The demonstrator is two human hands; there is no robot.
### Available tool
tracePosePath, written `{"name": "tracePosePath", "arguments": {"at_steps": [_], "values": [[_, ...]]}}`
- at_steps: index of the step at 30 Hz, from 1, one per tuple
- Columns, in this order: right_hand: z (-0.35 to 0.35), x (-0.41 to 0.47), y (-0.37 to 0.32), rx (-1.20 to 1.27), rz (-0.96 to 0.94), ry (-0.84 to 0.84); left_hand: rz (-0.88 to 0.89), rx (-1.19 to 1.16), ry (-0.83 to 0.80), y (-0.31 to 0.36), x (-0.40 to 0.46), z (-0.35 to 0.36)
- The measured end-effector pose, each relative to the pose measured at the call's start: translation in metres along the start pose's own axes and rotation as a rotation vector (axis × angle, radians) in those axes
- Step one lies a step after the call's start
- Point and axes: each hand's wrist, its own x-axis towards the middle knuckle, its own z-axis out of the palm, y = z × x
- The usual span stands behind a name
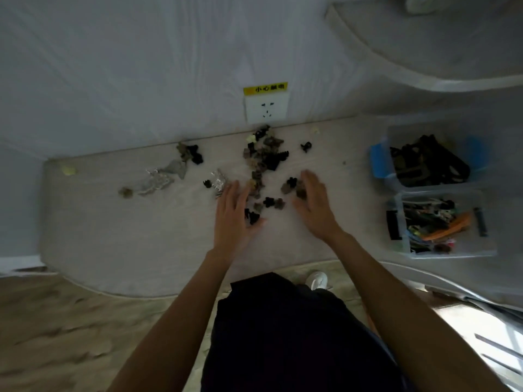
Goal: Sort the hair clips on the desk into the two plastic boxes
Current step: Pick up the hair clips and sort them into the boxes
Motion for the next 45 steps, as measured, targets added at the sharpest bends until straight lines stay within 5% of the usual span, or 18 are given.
{"name": "tracePosePath", "arguments": {"at_steps": [5,8,11,23,32,39,45], "values": [[0.013,-0.013,-0.007,-0.130,-0.105,-0.091,0.050,0.050,0.058,0.000,-0.010,-0.005],[0.010,-0.018,-0.007,-0.292,-0.040,-0.002,-0.042,-0.047,0.051,-0.002,-0.023,-0.006],[0.013,-0.019,-0.015,-0.193,0.013,0.076,-0.090,-0.191,0.010,0.002,-0.022,-0.008],[0.031,-0.011,-0.049,0.027,0.029,-0.047,-0.078,-0.391,-0.125,0.022,0.005,-0.020],[0.005,-0.009,-0.057,0.593,0.293,-0.127,-0.125,-0.674,-0.303,0.038,0.013,-0.039],[-0.049,-0.021,-0.051,0.628,0.226,0.097,0.024,-0.734,-0.332,0.099,0.034,-0.057],[-0.145,-0.031,-0.021,0.735,0.235,0.387,0.324,-0.696,-0.417,0.199,0.079,-0.053]]}}
